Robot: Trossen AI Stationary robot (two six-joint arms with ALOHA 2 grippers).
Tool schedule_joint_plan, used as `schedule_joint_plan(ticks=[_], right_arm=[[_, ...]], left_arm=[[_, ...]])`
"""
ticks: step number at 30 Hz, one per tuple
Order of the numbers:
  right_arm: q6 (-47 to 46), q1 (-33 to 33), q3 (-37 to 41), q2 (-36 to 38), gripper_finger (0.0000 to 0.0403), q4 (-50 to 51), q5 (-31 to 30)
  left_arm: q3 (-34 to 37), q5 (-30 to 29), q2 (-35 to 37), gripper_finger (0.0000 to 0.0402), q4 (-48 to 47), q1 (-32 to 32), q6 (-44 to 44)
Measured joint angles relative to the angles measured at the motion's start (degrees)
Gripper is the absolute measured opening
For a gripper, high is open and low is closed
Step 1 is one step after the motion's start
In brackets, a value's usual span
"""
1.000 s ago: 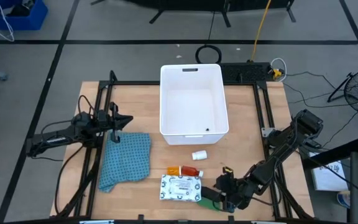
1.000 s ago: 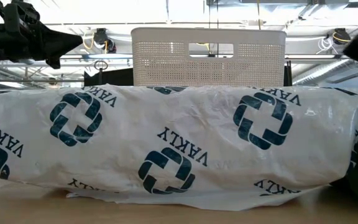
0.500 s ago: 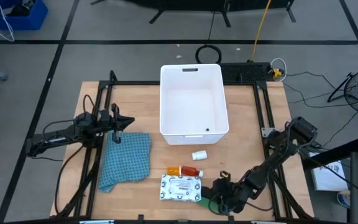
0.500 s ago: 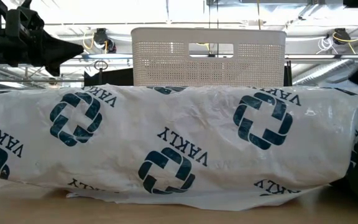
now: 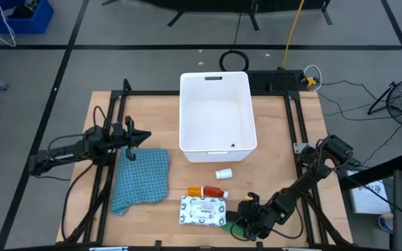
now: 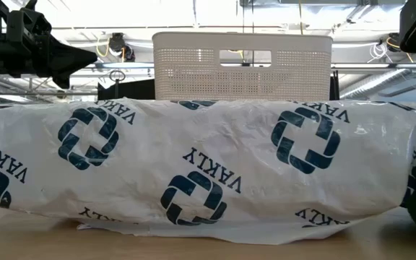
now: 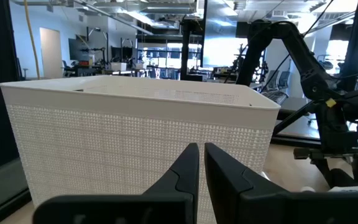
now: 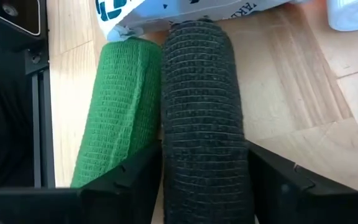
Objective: Pick & place medical supplies in basket/bin
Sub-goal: Put the black bandage in the white basket
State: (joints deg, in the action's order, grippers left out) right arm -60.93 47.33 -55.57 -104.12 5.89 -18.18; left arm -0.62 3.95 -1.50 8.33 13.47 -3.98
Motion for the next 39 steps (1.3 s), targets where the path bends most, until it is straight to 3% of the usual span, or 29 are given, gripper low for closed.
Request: schedule_joint_plan(ticks=[6, 11, 18, 23, 34, 37, 39], right_arm=[[4.2, 0.1, 0.2, 3.0, 0.0115, 0.7, -2.5], [14.1, 0.0, 0.2, 7.4, 0.0062, 0.3, -4.3], [32.2, 0.0, 0.5, 17.6, 0.0073, -1.4, -15.9], [43.4, -1.3, 3.7, 28.1, 0.0063, -1.3, -19.3], [66.9, -6.9, 12.5, 55.7, 0.0062, -10.1, -20.3], [70.7, -13.2, 9.0, 59.5, 0.0062, -12.8, -16.9], [71.3, -18.2, 5.4, 60.2, 0.0061, -9.4, -13.8]], left_arm=[[0.0, 0.0, 0.0, 0.0031, 0.0, 0.0, 0.0], [0.0, 0.0, 0.0, 0.0031, 0.0, 0.0, 0.0], [0.0, -0.1, 0.0, 0.0031, 0.4, 0.0, 1.2], [0.0, -1.0, 0.0, 0.0031, 0.7, 0.0, 1.8], [0.0, -1.1, 0.0, 0.0031, 0.8, 0.0, 2.9], [0.0, -1.1, 0.0, 0.0031, 1.1, 0.0, 2.8], [0.0, -1.1, 0.0, 0.0031, 2.2, 0.0, 2.9]])
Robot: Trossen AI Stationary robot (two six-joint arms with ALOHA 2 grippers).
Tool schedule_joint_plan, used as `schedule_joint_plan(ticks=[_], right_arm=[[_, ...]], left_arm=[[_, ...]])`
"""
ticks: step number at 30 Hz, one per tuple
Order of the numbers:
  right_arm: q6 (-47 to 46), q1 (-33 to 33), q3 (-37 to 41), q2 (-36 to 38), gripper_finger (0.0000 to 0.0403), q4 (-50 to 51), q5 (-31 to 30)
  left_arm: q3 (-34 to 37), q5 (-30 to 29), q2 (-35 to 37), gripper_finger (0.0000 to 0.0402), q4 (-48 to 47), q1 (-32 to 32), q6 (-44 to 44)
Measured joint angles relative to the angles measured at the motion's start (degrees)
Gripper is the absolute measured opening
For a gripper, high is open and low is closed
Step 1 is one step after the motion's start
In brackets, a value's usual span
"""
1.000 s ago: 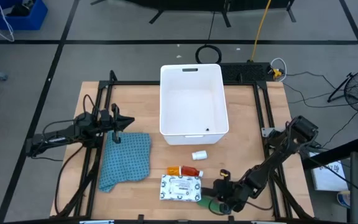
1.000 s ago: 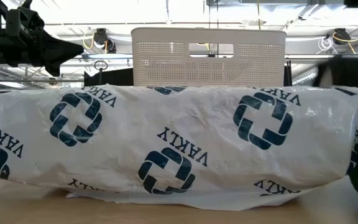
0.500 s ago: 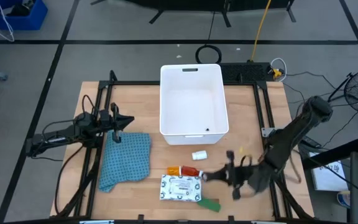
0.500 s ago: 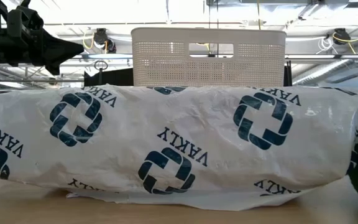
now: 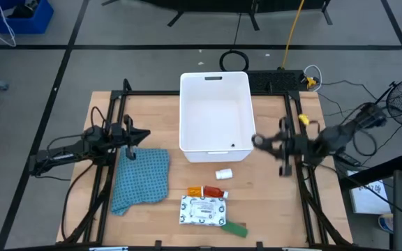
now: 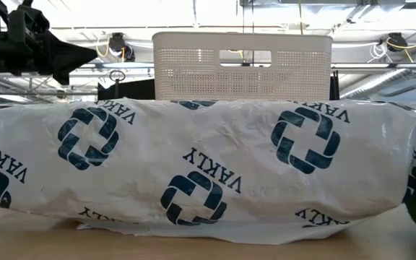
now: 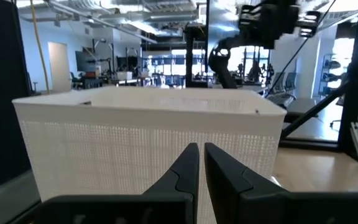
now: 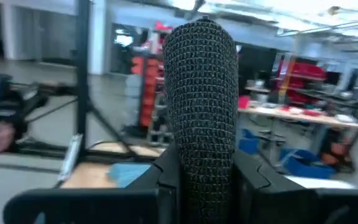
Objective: Pick & place medical supplies in basket/bin
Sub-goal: Put the black bandage in the white basket
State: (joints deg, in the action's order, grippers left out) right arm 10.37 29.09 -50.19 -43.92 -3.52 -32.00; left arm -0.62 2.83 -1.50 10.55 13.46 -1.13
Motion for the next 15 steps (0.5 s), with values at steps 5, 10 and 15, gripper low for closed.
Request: schedule_joint_plan(ticks=[5, 10, 15], right_arm=[[-0.7, -15.3, -11.6, -4.6, 0.0061, 12.8, 11.8], [-3.3, -32.6, -25.0, -16.0, 0.0061, 24.5, 25.0], [-3.0, -46.8, -35.9, -28.8, 0.0061, 33.1, 33.3]], left_arm=[[0.0, 0.0, 0.0, 0.0031, 2.6, 0.0, -0.3], [0.0, 0.1, 0.0, 0.0031, 3.3, 0.0, -0.6], [0.0, 0.1, 0.0, 0.0031, 3.1, 0.0, 0.7]])
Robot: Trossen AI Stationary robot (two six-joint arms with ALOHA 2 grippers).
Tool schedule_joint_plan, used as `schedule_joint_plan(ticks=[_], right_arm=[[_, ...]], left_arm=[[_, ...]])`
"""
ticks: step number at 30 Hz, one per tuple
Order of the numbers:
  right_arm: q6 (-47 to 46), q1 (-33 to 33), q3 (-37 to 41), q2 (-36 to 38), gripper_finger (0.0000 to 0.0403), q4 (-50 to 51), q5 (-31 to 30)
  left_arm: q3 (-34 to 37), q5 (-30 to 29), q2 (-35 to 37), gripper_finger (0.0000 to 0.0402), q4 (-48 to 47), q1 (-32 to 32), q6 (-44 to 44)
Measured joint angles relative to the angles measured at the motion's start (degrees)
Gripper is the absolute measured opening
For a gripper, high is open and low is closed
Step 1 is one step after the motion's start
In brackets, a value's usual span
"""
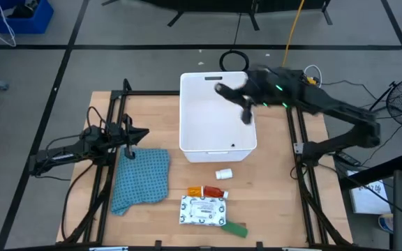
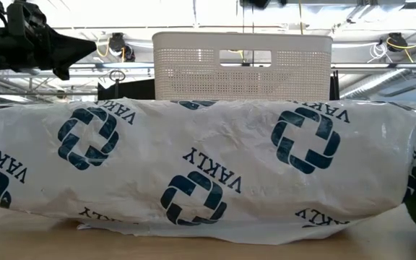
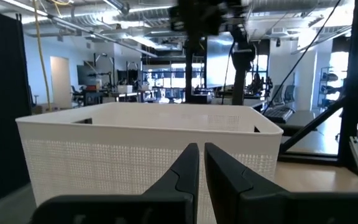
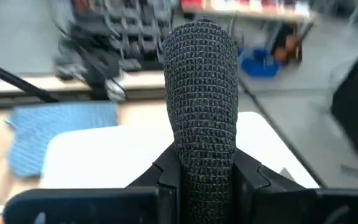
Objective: Pick & place medical supplies in basket/bin
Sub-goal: Put the black bandage in the white basket
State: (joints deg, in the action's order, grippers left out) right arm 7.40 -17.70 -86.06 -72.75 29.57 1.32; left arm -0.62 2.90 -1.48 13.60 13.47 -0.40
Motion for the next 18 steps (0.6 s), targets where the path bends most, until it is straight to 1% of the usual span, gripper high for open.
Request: schedule_joint_plan(ticks=[4, 7, 8, 12, 13, 16, 18], right_arm=[[2.1, -6.8, -2.7, -8.8, 0.0061, 0.2, 9.8], [2.5, -9.6, -2.9, -14.6, 0.0061, -2.2, 16.8], [3.0, -10.2, -2.9, -16.3, 0.0061, -2.7, 18.0], [9.2, -11.0, -3.0, -22.9, 0.0061, -2.5, 17.9], [10.6, -11.2, -3.0, -24.4, 0.0061, -2.3, 17.1], [15.2, -11.2, -3.0, -28.6, 0.0061, -0.9, 12.2], [16.7, -11.4, -3.0, -31.4, 0.0061, -0.2, 10.1]], left_arm=[[0.0, 0.0, 0.0, 0.0031, 0.0, 0.0, 1.7], [0.0, 0.0, 0.0, 0.0031, -0.1, 0.0, 1.2], [0.0, 0.0, 0.0, 0.0031, -0.1, 0.0, 1.2], [0.0, 0.0, 0.0, 0.0031, -0.7, 0.0, 1.0], [0.0, 0.0, 0.0, 0.0031, -1.2, 0.0, 1.0], [0.0, 0.0, 0.0, 0.0031, -2.9, 0.0, 1.0], [0.0, 0.0, 0.0, 0.0031, -4.1, 0.0, 0.7]])
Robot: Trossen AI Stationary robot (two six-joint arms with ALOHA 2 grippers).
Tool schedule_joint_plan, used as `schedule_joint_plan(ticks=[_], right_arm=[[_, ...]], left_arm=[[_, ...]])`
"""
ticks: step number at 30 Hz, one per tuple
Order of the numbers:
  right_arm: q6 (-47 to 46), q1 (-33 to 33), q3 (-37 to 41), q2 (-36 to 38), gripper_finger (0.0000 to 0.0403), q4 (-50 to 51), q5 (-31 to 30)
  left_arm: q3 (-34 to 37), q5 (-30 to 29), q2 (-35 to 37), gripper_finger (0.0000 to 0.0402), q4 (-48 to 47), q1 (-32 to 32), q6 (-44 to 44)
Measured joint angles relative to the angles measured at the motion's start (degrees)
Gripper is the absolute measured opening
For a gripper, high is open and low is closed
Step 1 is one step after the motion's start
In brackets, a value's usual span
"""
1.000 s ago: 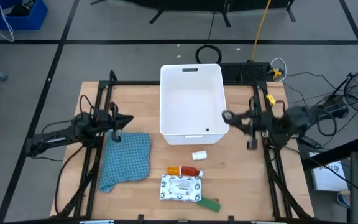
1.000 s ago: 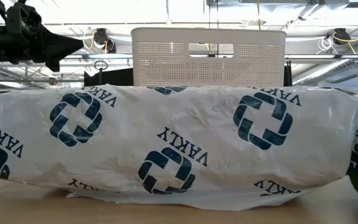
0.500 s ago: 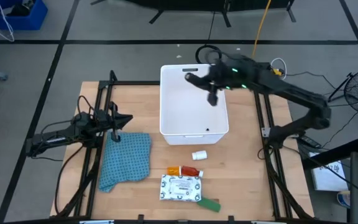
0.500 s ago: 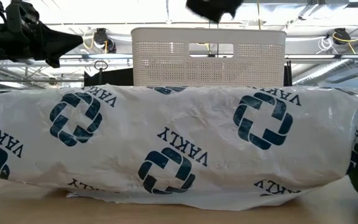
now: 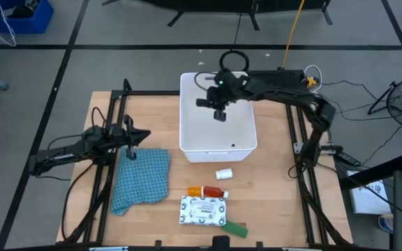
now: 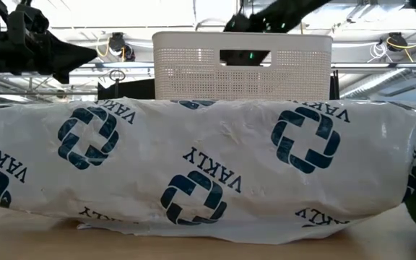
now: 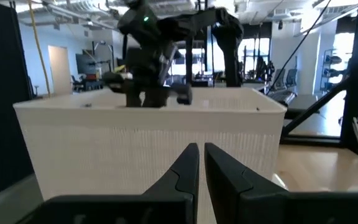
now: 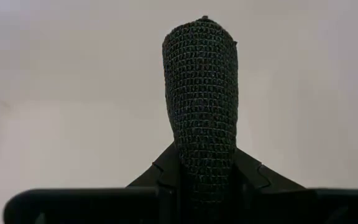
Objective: Pick & place medical supplies in basket/bin
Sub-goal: Put the black bandage in the white basket
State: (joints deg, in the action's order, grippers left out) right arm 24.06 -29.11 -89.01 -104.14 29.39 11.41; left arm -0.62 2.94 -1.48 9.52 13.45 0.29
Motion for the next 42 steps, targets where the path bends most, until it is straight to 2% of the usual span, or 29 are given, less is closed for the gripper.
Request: schedule_joint_plan(ticks=[11, 23, 26, 32, 35, 42], right_arm=[[0.7, -0.4, 0.0, -10.8, 0.0061, 3.3, -0.9], [-0.6, -0.4, 0.0, -12.7, 0.0077, 6.0, -0.9], [-1.2, -0.4, 0.0, -11.9, 0.0101, 6.0, -0.9], [-3.7, -0.4, -0.1, -11.2, 0.0185, 6.2, -1.5], [-3.7, -0.4, -0.1, -10.9, 0.0218, 6.8, -4.6], [-3.7, -0.3, 0.0, -6.6, 0.0252, 10.3, -9.9]], left_arm=[[0.0, 0.0, 0.0, 0.0031, -1.9, 0.0, -1.0], [0.0, 0.0, 0.0, 0.0031, -1.7, 0.0, -1.7], [0.0, 0.0, 0.0, 0.0031, -1.6, 0.0, -1.7], [0.0, -0.1, 0.0, 0.0031, -1.3, 0.0, -1.7], [0.0, -0.6, 0.0, 0.0031, -0.7, 0.0, -1.4], [0.0, -0.6, 0.0, 0.0031, 0.3, 0.0, -1.8]])
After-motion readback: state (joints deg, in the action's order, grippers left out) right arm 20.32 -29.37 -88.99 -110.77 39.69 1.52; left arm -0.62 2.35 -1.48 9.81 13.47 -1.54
